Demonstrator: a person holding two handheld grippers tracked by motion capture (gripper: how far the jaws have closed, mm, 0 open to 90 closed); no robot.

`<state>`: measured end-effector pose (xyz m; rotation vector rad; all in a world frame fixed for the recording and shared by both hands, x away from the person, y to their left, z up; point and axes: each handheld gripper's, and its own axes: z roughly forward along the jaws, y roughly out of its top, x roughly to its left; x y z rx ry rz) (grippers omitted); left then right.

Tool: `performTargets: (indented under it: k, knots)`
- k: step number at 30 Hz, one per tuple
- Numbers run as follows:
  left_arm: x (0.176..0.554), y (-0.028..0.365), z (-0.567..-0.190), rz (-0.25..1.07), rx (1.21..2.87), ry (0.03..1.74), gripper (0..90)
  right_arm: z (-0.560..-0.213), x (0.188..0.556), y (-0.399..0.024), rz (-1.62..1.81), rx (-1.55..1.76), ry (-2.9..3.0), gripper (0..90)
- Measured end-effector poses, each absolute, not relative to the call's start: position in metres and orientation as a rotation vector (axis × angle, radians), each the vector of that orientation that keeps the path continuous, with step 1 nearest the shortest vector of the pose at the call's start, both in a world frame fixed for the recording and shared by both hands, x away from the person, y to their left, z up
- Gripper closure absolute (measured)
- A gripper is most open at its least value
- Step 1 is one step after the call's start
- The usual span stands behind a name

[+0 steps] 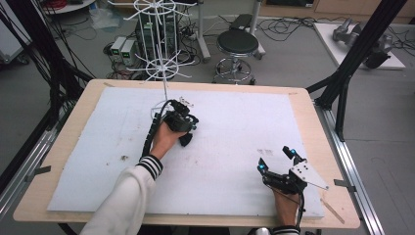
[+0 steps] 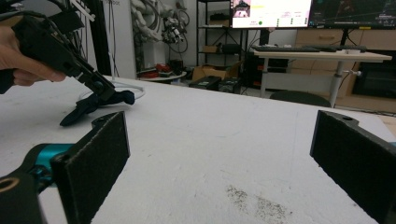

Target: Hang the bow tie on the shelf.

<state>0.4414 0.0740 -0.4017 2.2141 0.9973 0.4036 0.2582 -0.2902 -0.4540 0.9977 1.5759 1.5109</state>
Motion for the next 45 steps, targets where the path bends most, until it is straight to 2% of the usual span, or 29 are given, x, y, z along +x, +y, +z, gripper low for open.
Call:
performTargets:
  k: [32, 45]
  knots:
    - [0.403, 0.112, -0.391, 0.417, 2.037, 0.851, 67.7, -0.454, 0.258, -0.29, 1.505, 0.998, 1.576, 3.7]
    - [0.386, 0.145, -0.373, 0.459, 1.918, 0.832, 67.7, -0.454, 0.259, -0.29, 1.503, 0.992, 1.577, 3.7]
